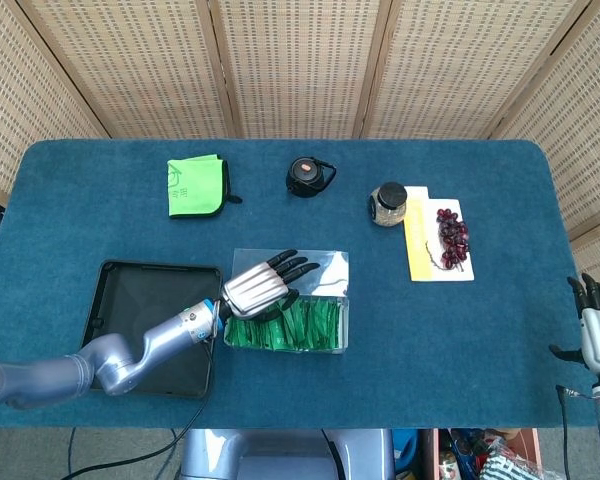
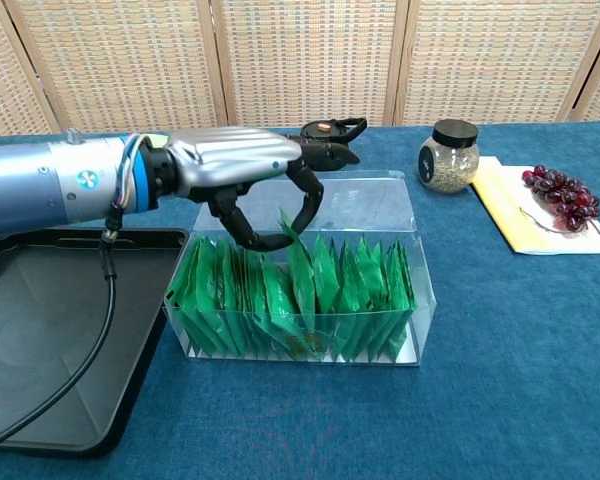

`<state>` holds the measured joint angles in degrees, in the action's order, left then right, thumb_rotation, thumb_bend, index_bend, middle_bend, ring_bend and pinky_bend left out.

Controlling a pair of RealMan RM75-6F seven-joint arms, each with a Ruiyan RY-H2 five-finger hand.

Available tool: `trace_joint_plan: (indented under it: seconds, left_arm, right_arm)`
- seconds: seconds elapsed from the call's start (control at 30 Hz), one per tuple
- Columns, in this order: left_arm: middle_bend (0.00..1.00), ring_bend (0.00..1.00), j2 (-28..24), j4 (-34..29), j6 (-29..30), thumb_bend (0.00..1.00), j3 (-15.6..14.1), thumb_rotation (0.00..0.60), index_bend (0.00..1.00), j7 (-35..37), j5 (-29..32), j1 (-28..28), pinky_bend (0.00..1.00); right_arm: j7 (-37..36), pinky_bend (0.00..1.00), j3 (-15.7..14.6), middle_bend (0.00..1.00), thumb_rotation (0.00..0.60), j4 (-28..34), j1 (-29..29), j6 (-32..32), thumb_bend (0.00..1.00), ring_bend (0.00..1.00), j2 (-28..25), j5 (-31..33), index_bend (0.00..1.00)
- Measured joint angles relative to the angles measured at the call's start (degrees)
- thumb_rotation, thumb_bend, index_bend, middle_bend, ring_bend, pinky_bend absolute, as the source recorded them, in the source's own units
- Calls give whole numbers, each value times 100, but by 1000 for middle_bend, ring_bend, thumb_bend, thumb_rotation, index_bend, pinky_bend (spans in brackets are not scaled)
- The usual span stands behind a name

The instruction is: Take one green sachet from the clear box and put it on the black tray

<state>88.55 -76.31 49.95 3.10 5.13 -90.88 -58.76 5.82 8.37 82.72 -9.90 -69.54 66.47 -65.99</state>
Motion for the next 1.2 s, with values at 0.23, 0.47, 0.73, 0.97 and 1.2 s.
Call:
trace_joint_plan:
  seconds: [0.23, 0.47, 0.73, 0.97, 1.2]
  left_arm:
    - [0, 0, -462, -497, 139, 432, 128, 600, 693, 76, 54, 47, 0]
    - [0, 0, -978, -1041, 305, 433, 254, 600, 693, 241, 102, 132, 0]
    - [0, 0, -1522, -1514, 523, 433, 356, 600, 693, 403, 111, 268, 0]
    - [0, 0, -1998, -1803, 790, 434, 340, 600, 694, 412, 51, 507, 0]
    - [0, 0, -2518, -1956, 1131, 445, 113, 600, 693, 307, -11, 981, 0]
  right_arm:
    - [15, 0, -9, 0, 600, 26, 4, -30, 0, 0, -2, -31, 0]
    - [46, 0, -24, 0, 600, 83, 18, -90, 0, 0, -8, -78, 0]
    - [85, 0, -46, 0, 600, 140, 30, -148, 0, 0, -10, -140, 0]
    - [124, 0, -81, 0, 600, 210, 41, -211, 0, 0, -10, -237, 0]
    - [172, 0, -124, 0, 600, 289, 49, -269, 0, 0, -10, -344, 0]
